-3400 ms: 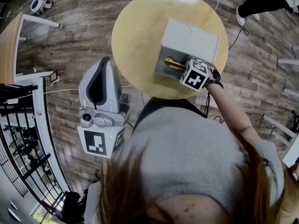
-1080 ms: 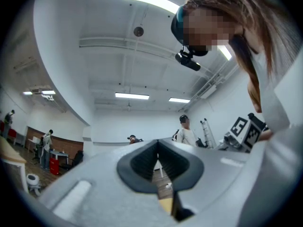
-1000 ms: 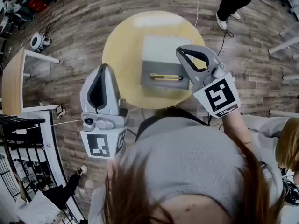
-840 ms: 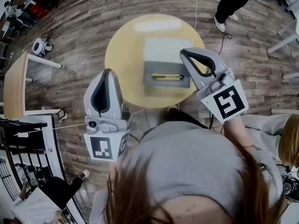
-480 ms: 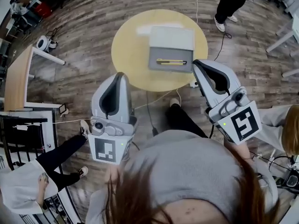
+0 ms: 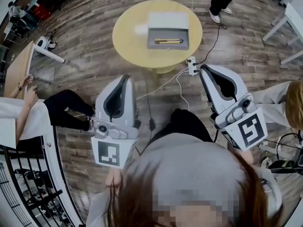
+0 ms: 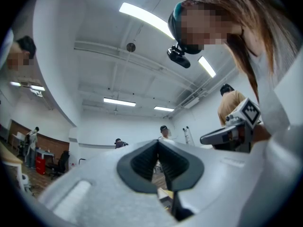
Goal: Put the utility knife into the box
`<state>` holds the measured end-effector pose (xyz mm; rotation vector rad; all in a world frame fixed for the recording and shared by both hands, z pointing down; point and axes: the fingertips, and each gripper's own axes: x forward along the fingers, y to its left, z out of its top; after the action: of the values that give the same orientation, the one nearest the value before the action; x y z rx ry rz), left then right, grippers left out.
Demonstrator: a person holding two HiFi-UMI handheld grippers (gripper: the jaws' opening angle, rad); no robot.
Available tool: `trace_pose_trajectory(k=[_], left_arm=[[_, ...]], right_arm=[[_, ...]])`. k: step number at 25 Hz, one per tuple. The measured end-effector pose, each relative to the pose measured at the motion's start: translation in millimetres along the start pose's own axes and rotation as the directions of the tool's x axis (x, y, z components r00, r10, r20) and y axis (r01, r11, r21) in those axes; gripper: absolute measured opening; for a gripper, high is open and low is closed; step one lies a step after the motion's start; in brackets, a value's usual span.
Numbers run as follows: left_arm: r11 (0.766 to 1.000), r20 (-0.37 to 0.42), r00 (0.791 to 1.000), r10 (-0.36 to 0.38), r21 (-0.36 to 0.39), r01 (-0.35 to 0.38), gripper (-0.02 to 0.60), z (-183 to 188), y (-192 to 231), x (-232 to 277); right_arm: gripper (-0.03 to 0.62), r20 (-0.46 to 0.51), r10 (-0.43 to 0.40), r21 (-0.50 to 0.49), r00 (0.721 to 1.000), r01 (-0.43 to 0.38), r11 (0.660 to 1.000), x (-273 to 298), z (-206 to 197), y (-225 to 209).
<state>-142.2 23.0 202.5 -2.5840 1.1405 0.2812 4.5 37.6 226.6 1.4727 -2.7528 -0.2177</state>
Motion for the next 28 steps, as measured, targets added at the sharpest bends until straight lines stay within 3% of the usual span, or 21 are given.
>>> trace_pose_trajectory(k=[10, 21, 28], left_arm=[[0.999, 0.021, 0.999, 0.029, 0.025, -0.030, 0.003, 46, -56, -54], [0.997, 0.025, 0.998, 0.050, 0.057, -0.051, 0.003, 81, -172, -106], [0.998, 0.026, 0.998, 0.055, 0.016, -0.055, 0.004, 97, -194, -125]], right_arm=[[0.005, 0.032, -0.002, -0.050, 0.999, 0.004, 0.999, -76, 29, 39], [0.005, 0.009, -0.034, 0.001, 0.999, 0.034, 0.999, -208, 21, 59], [0.005, 0.023, -0.057, 0.003, 0.998, 0.057, 0.998, -239, 32, 66]])
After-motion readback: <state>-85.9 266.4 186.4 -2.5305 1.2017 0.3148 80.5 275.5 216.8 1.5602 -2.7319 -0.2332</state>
